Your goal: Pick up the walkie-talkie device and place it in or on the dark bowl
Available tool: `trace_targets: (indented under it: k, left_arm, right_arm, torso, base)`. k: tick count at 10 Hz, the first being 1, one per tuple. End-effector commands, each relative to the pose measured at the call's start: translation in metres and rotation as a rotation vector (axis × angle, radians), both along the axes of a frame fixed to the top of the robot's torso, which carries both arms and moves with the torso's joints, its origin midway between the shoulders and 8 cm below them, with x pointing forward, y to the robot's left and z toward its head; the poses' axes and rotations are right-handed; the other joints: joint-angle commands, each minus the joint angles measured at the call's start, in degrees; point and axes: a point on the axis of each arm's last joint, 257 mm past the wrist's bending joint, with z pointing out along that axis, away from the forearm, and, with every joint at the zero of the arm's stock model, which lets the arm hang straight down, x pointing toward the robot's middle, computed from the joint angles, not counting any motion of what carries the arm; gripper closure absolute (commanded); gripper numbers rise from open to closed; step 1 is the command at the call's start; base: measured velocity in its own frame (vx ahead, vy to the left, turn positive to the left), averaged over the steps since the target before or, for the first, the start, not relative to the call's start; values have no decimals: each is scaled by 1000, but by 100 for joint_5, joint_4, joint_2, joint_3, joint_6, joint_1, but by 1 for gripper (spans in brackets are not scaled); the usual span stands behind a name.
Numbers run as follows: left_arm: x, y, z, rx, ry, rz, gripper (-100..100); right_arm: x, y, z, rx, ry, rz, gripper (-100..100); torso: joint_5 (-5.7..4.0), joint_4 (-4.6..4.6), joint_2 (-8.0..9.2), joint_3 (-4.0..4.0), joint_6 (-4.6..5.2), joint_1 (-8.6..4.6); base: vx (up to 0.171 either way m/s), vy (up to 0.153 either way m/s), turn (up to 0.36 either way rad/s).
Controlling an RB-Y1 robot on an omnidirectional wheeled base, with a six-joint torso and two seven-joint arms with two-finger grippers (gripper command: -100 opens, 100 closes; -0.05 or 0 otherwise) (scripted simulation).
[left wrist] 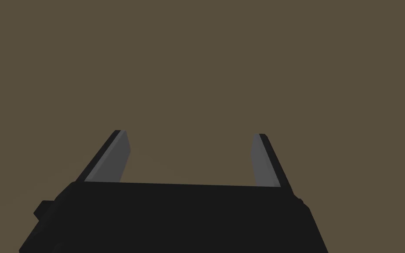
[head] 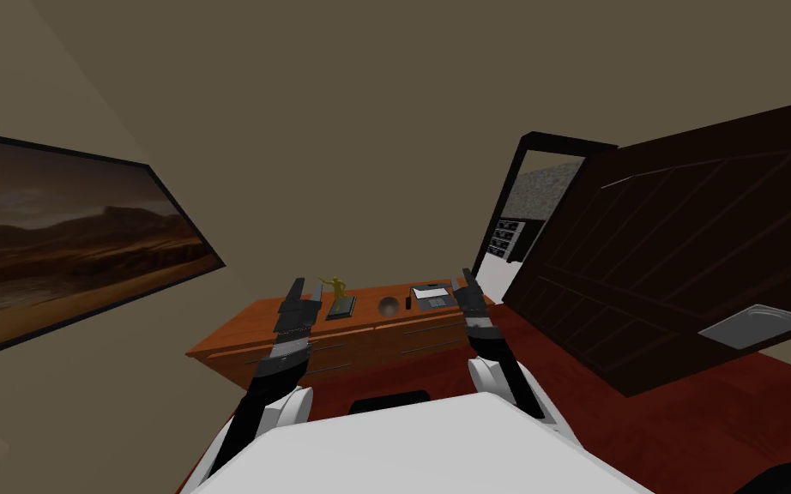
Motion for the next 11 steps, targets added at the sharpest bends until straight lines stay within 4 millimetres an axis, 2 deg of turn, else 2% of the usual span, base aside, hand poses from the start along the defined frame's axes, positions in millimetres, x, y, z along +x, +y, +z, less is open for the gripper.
trace_targets:
  k: [1,4,5,8,9,11]
  left_arm:
    - [0,0,0,0,0,0,0]
    - [0,0,0,0,0,0,0]
    - [0,0,0,0,0,0,0]
    - [0,0,0,0,0,0,0]
    - [0,0,0,0,0,0,0]
    - [0,0,0,0,0,0,0]
  right_arm:
    - [9,2,-14,-47,43,-8,-100]
    - [25,5,-46,-131,132,-28,-100]
    - [25,5,-46,-133,132,-29,-100]
    - [40,9,-84,-218,232,-48,-100]
    - [40,9,-84,-229,232,-53,-100]
    - [50,12,-112,-292,303,-62,-100]
  torso:
    - [0,0,0,0,0,0]
    - [0,1,2,1,-1,1]
    - [0,1,2,1,0,1]
    - [0,1,2,1,0,2]
    - [0,1,4,2,1,2]
    - [0,0,0,0,1,2]
  base:
    - [-20,0,42]
    - [-23,3,53]
    - [-14,1,15]
    - [-22,1,58]
    - [-19,1,21]
    - [-15,6,62]
